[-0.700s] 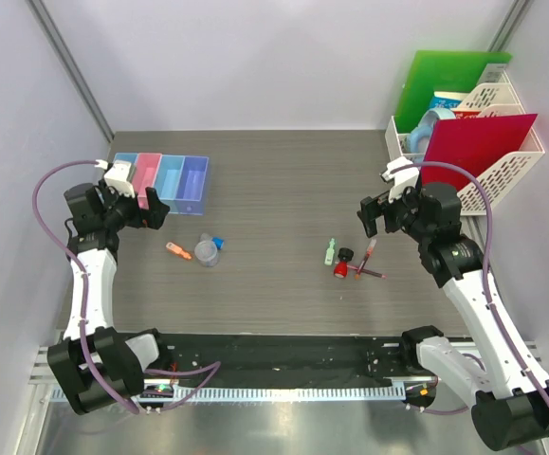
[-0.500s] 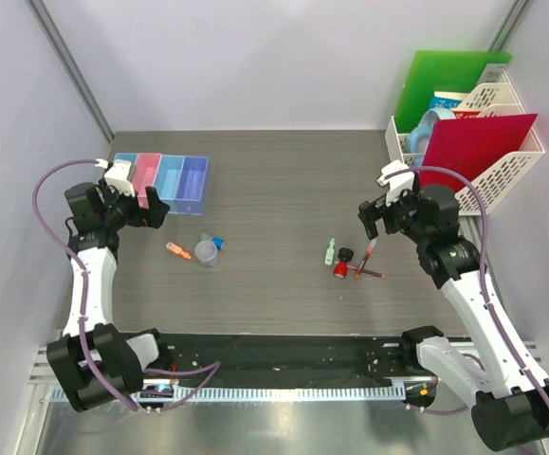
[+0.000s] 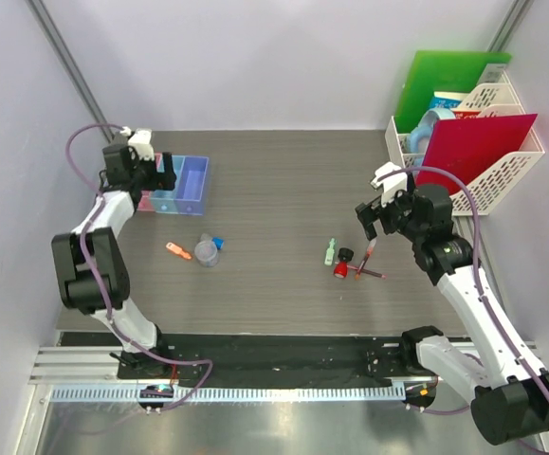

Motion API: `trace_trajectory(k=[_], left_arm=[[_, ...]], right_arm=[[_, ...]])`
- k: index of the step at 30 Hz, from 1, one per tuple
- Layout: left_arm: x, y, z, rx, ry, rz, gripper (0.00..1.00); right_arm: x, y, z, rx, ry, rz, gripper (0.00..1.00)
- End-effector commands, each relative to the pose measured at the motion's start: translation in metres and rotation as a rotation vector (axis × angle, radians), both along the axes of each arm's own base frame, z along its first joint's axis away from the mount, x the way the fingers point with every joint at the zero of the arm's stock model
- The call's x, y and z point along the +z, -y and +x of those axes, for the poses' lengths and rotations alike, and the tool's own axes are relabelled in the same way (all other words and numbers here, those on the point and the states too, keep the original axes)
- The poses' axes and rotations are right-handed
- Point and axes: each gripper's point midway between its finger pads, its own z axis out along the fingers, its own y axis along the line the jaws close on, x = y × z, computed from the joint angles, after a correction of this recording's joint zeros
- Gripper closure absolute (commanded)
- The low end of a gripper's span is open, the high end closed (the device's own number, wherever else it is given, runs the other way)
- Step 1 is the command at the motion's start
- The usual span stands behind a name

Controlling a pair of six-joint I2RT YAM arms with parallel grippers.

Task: Sort the stationery into containers
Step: Move the storage box to the center of the board.

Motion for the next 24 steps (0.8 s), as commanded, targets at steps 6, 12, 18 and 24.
trace_trajectory(k=[6,12,18,24], left_arm=[[0.005,-0.032,0.083,0.196,0.028,0.072,0.0],[-0.018,-0.04,0.086,0.237,-0.029,0.089,0.05],[-0.039,-0.029,0.075,0.2,-0.103,0.08,0.32],[-0.065,-0.017,0.062,0.165,-0.195,0.083,0.41]], right_arm=[[0.003,0.001,0.01,-0.002,0.043,-0.013,0.0],[0.004,0.0,0.009,0.001,0.046,-0.007,0.0],[0.004,0.0,0.009,-0.001,0.042,-0.007,0.0],[0.006,0.0,0.008,0.0,0.048,-0.004,0.0]])
